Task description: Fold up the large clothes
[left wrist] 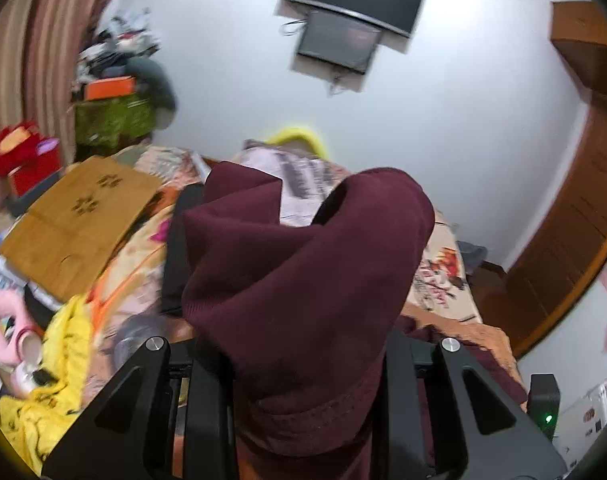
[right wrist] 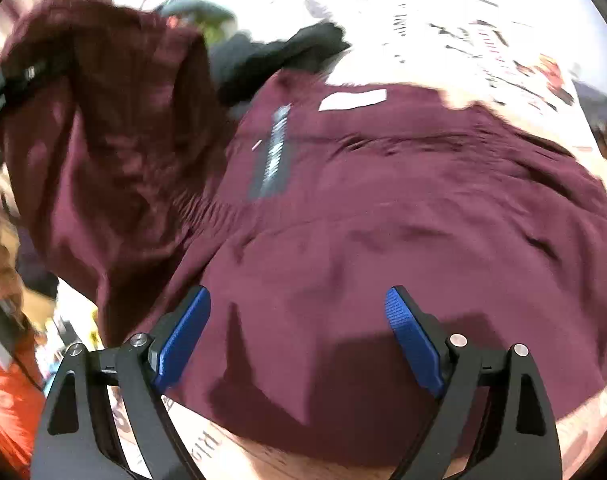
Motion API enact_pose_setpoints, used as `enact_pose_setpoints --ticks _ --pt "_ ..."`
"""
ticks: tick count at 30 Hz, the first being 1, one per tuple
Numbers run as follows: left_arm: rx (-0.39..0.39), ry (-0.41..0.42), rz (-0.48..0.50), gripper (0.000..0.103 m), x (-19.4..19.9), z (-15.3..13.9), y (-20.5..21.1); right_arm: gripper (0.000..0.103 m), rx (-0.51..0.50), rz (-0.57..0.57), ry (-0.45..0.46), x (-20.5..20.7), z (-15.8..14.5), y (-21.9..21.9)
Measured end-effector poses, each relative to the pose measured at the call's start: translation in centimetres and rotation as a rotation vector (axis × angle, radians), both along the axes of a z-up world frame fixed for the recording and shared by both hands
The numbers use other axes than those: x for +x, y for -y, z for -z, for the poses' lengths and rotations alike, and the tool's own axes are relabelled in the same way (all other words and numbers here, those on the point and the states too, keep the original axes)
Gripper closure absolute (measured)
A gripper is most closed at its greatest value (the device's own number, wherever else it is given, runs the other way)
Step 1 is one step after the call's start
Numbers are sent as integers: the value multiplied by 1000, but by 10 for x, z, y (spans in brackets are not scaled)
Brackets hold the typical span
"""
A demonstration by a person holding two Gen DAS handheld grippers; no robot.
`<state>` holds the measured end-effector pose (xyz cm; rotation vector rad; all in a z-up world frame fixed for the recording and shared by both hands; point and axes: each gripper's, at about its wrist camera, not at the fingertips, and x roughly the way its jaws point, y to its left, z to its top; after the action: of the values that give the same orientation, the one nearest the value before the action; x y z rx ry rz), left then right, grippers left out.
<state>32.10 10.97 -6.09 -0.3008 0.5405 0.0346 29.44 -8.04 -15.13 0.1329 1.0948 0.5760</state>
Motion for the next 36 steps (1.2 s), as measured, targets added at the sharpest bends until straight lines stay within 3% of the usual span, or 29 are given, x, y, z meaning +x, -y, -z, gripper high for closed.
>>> enact_pose_setpoints --ticks 9,12,18,20,25,32,36 --pt "33 -16 280 77 55 -15 139 16 -46 269 113 -18 -24 108" --pt "79 -79 386 77 68 6 197 16 -37 360 101 -21 -25 141" --pt "201 -325 546 76 73 81 274 16 -79 478 74 -33 -15 185" --pt "257 -365 583 73 65 98 286 16 -70 506 58 -34 -10 195" --pt "386 -341 608 67 45 98 299 16 -35 558 19 -44 0 216" --pt "304 -354 612 65 33 82 275 16 9 561 44 -51 -15 221" --pt "320 -346 625 64 18 74 274 16 -13 527 102 -50 -33 211"
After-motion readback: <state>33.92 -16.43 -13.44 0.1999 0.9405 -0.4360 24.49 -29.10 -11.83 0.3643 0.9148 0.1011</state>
